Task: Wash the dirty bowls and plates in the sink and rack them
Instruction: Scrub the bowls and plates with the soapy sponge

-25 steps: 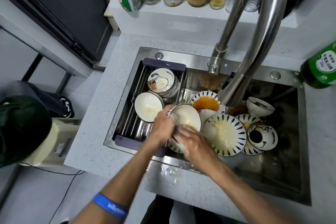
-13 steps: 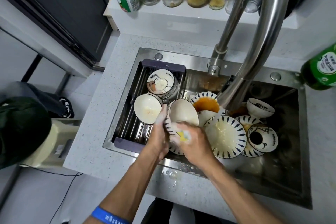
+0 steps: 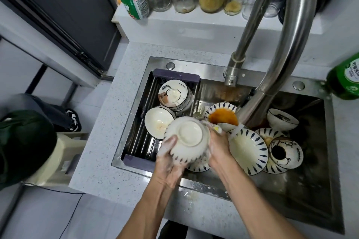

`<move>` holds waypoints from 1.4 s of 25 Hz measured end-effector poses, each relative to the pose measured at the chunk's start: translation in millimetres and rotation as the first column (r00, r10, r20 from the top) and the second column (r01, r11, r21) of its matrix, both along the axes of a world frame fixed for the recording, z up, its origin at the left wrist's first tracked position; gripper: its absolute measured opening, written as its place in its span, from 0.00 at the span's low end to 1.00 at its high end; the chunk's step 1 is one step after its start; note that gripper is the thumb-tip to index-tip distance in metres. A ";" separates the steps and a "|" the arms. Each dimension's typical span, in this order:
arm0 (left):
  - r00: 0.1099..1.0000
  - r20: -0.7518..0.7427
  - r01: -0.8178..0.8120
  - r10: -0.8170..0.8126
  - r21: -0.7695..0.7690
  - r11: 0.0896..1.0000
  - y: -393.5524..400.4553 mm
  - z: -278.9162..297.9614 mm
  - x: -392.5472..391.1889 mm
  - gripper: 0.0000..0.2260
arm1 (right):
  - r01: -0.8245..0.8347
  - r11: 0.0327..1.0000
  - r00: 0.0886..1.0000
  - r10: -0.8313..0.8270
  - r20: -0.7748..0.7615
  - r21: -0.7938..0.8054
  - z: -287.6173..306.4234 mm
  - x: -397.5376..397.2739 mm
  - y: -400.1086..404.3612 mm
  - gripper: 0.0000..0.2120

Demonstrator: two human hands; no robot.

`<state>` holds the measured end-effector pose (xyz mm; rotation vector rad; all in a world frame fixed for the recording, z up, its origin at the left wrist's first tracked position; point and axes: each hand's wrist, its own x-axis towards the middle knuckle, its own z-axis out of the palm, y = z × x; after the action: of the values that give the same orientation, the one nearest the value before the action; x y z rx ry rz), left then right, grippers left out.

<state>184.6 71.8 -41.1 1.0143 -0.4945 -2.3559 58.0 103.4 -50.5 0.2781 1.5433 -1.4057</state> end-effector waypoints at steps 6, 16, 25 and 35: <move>0.920 0.317 0.338 -0.231 -0.343 0.877 -8.2 14.3 -3.7 0.19 | -0.503 0.858 0.815 0.429 -0.389 -0.108 3.4 -20.7 15.2 0.19; 0.836 0.484 0.513 -0.259 -0.523 0.680 4.6 15.5 -11.4 0.05 | -0.616 0.754 0.290 0.485 -0.825 0.227 12.5 -0.2 13.3 0.21; 0.565 0.821 0.821 -0.083 -0.569 -0.045 -10.1 35.3 -28.1 0.05 | -0.259 0.960 0.731 0.268 -0.628 0.107 32.1 0.9 9.6 0.23; 0.745 0.643 0.324 0.179 -0.582 0.746 5.1 43.0 -31.7 0.41 | 0.352 0.936 0.935 -0.352 0.050 0.001 37.9 13.6 -2.6 0.21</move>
<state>152.9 76.9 1.9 1.4441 -1.5588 -1.5340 71.6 100.8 -12.7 0.6050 1.4964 -1.6667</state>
